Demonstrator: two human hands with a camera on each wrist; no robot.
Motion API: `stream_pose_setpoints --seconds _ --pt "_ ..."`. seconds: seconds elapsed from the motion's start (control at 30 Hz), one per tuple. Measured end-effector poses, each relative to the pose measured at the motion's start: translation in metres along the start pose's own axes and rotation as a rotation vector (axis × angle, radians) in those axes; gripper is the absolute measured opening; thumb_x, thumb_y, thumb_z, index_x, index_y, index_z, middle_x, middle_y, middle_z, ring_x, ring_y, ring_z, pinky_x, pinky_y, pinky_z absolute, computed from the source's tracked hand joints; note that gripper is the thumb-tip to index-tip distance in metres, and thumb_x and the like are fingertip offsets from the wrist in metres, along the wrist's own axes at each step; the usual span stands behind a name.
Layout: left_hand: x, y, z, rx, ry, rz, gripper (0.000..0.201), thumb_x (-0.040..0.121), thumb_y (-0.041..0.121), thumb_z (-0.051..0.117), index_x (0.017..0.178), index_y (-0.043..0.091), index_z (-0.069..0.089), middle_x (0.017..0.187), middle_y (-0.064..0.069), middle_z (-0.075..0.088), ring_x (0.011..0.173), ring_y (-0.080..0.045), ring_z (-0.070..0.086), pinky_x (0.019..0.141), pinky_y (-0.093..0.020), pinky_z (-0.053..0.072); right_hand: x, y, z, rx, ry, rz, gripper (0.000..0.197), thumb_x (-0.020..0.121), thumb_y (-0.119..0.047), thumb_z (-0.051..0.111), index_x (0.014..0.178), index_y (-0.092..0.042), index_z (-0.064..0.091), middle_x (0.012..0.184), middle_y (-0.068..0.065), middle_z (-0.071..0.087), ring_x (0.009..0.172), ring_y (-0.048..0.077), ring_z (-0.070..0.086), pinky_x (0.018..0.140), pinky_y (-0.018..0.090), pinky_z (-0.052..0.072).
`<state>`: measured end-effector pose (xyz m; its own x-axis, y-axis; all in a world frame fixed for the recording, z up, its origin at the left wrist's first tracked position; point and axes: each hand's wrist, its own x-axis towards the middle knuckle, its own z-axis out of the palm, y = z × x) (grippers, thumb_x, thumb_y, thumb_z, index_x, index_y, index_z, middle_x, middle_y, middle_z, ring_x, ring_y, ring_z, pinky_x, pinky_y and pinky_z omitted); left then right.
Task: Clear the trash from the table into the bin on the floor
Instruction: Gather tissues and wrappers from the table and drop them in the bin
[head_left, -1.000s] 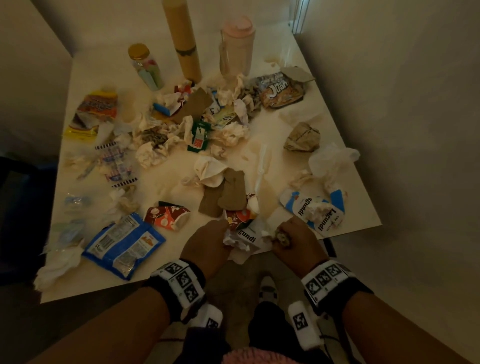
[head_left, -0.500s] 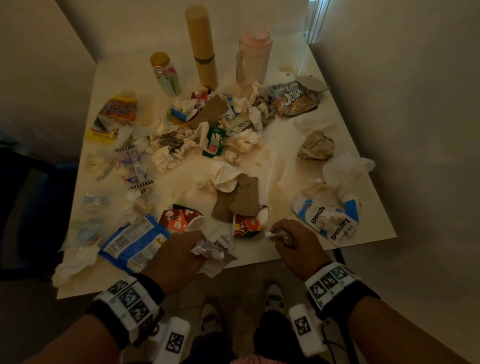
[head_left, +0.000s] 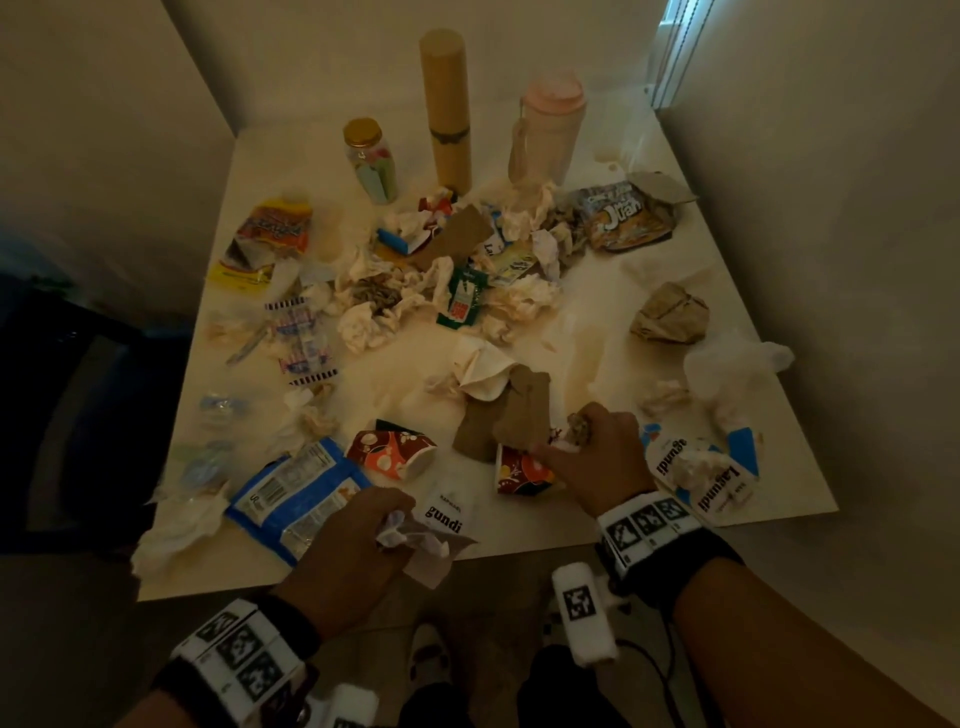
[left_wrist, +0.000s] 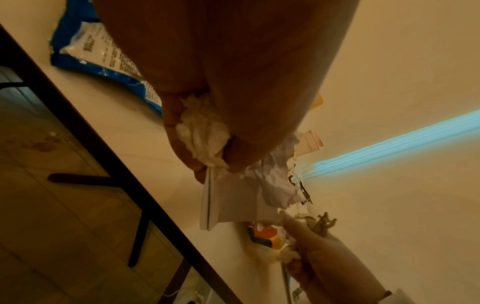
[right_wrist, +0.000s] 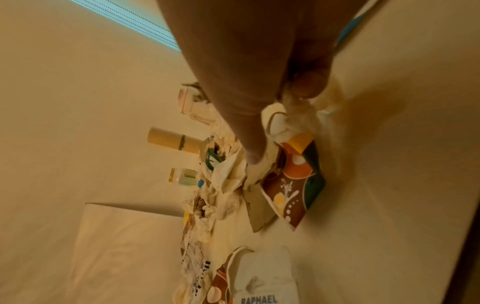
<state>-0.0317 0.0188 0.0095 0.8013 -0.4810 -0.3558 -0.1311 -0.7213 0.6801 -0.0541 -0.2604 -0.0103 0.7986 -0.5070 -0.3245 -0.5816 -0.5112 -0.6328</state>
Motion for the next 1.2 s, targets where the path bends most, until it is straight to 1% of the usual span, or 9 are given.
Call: stream_pose_setpoints --seconds 0.13,0.4,0.57,0.7,0.8,0.87,1.0,1.1,1.2 --pt "-0.001 0.011 -0.006 -0.096 0.028 0.019 0.011 0.092 0.023 0.063 0.085 0.015 0.059 0.078 0.000 0.061 0.072 -0.011 0.057 0.062 -0.022 0.045 0.004 0.001 0.007 -0.094 -0.146 0.089 0.051 0.066 -0.042 0.075 0.097 -0.016 0.044 0.103 0.010 0.051 0.085 0.027 0.055 0.064 0.030 0.041" --pt "0.012 0.031 -0.014 -0.321 0.121 -0.003 0.022 0.091 0.016 0.063 0.075 0.026 0.051 0.065 -0.003 0.057 0.054 -0.011 0.052 0.048 -0.023 0.042 -0.010 -0.004 0.003 -0.013 -0.160 -0.043 0.040 0.073 -0.031 0.072 0.095 -0.015 0.043 0.091 0.006 0.060 0.082 0.023 0.059 0.061 0.028 0.041" --pt "0.033 0.036 -0.010 -0.450 0.200 -0.092 0.012 0.088 0.031 0.069 0.097 0.029 0.061 0.084 -0.001 0.065 0.070 -0.015 0.060 0.057 -0.029 0.046 -0.021 -0.003 -0.005 0.001 -0.167 -0.067 0.039 0.069 -0.027 0.074 0.090 -0.019 0.041 0.081 -0.004 0.054 0.066 0.007 0.049 0.049 0.020 0.035" --pt "0.062 0.066 0.008 -0.448 0.193 -0.085 0.018 0.087 0.029 0.069 0.103 0.026 0.062 0.094 0.002 0.068 0.084 -0.018 0.064 0.069 -0.039 0.055 -0.035 0.008 -0.018 0.062 -0.185 -0.064 0.035 0.070 -0.026 0.073 0.086 -0.021 0.043 0.081 -0.004 0.056 0.071 0.007 0.054 0.056 0.023 0.043" --pt "0.090 0.090 0.034 -0.306 0.142 -0.084 0.035 0.082 0.046 0.070 0.107 0.025 0.057 0.099 0.006 0.068 0.088 -0.014 0.064 0.077 -0.037 0.055 -0.046 0.026 -0.033 0.103 -0.202 -0.034 0.029 0.072 -0.023 0.071 0.084 -0.023 0.044 0.081 -0.003 0.058 0.073 0.009 0.058 0.064 0.030 0.051" --pt "0.112 0.087 0.050 -0.102 0.100 -0.148 0.048 0.079 0.054 0.066 0.115 0.024 0.052 0.109 0.000 0.066 0.098 -0.023 0.063 0.079 -0.033 0.051 -0.052 0.037 -0.042 0.138 -0.235 -0.008 0.027 0.074 -0.021 0.070 0.086 -0.025 0.047 0.085 -0.003 0.061 0.078 0.008 0.060 0.072 0.032 0.054" --pt "0.133 0.075 0.062 0.250 0.124 -0.218 0.065 0.068 0.075 0.054 0.112 0.026 0.053 0.118 -0.006 0.061 0.105 -0.030 0.060 0.089 -0.043 0.052 -0.058 0.049 -0.059 0.179 -0.310 0.038 0.034 0.075 -0.022 0.070 0.100 -0.029 0.047 0.098 -0.005 0.061 0.091 0.009 0.061 0.080 0.033 0.054" --pt "0.142 0.074 0.078 0.344 0.164 -0.257 0.076 0.068 0.074 0.057 0.123 0.023 0.050 0.125 -0.008 0.055 0.111 -0.033 0.056 0.091 -0.047 0.051 -0.063 0.072 -0.081 0.179 -0.375 0.082 0.052 0.079 -0.016 0.066 0.123 -0.033 0.045 0.117 -0.010 0.052 0.112 0.012 0.053 0.092 0.030 0.049" --pt "0.146 0.076 0.083 0.424 0.198 -0.208 0.074 0.069 0.069 0.060 0.122 0.020 0.050 0.121 -0.013 0.056 0.108 -0.037 0.056 0.089 -0.050 0.051 -0.067 0.088 -0.100 0.166 -0.321 0.081 0.036 0.082 -0.014 0.065 0.114 -0.027 0.053 0.110 -0.010 0.054 0.109 0.013 0.053 0.096 0.031 0.047"
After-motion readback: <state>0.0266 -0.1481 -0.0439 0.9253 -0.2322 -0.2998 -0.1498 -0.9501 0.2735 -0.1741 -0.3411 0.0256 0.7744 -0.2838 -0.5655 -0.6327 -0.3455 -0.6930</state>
